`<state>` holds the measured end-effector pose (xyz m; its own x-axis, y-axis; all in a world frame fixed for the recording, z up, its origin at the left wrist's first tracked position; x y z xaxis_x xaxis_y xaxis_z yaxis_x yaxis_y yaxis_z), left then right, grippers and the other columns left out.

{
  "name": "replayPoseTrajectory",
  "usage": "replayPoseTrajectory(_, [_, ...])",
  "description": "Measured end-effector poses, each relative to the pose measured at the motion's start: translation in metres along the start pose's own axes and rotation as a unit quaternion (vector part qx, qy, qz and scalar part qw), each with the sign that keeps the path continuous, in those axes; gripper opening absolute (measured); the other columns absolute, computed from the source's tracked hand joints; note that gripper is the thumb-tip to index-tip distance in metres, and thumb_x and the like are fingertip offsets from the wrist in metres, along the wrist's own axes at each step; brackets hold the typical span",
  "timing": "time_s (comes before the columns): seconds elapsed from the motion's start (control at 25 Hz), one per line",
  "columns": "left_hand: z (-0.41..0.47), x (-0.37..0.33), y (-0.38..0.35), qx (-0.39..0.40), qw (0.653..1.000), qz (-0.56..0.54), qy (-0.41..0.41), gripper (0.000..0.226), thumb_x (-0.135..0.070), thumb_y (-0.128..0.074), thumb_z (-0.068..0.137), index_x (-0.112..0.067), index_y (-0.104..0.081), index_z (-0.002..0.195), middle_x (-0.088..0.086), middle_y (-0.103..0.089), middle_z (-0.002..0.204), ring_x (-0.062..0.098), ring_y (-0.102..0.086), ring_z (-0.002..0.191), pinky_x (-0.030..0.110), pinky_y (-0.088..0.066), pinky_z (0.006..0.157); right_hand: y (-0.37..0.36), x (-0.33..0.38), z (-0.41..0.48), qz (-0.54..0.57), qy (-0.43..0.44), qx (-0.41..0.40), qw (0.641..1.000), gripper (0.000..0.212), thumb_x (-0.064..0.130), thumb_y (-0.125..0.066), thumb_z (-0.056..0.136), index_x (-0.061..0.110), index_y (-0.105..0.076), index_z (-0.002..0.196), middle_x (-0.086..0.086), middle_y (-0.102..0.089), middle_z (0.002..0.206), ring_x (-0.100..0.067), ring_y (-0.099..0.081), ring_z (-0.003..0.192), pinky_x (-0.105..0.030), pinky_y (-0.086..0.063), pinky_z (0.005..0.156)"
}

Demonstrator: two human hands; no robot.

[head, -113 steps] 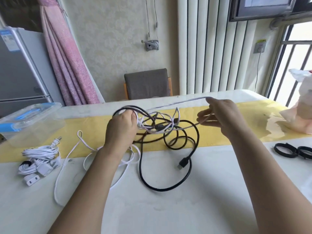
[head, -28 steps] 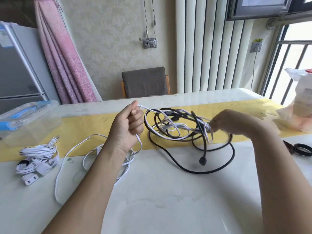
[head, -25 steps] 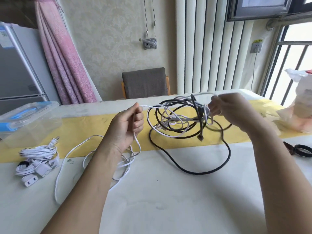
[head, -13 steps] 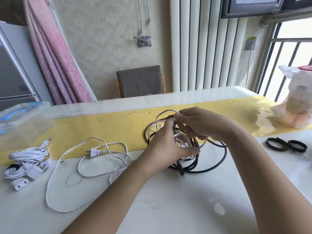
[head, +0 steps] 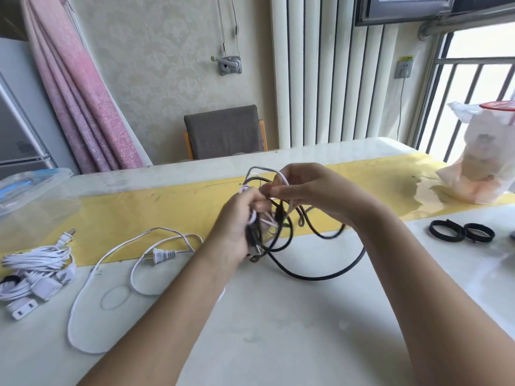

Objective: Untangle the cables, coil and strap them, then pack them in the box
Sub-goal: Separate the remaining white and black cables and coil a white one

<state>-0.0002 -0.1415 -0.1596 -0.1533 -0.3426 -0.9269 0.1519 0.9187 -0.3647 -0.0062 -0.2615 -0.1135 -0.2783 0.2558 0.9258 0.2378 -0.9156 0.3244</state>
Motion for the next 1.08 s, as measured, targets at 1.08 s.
replayPoseTrajectory(1.08, [-0.02,-0.054,0.038,0.214,0.945,0.227,-0.096,0.03,-0.006,-0.075,0.065,-0.002,-0.068,0.094,0.008,-0.068,0.088,0.016,-0.065,0.079,0.024,-0.049,0.073,-0.054,-0.013,0.008,0.192,-0.017,0.103,0.976,0.018,-0.009,-0.066,0.076,-0.007,-0.058,0.093,-0.02,-0.062,0.095,-0.025,-0.058,0.088,-0.031,-0.045,0.084])
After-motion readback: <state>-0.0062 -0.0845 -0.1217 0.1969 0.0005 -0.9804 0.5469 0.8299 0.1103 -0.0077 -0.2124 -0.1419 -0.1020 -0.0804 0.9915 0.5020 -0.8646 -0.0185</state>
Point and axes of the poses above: each hand's wrist, its own z-axis towards the middle knuckle, its own y-axis out of the back of the hand, x = y × z, the point moved 6 cm from there along z, towards the middle knuckle
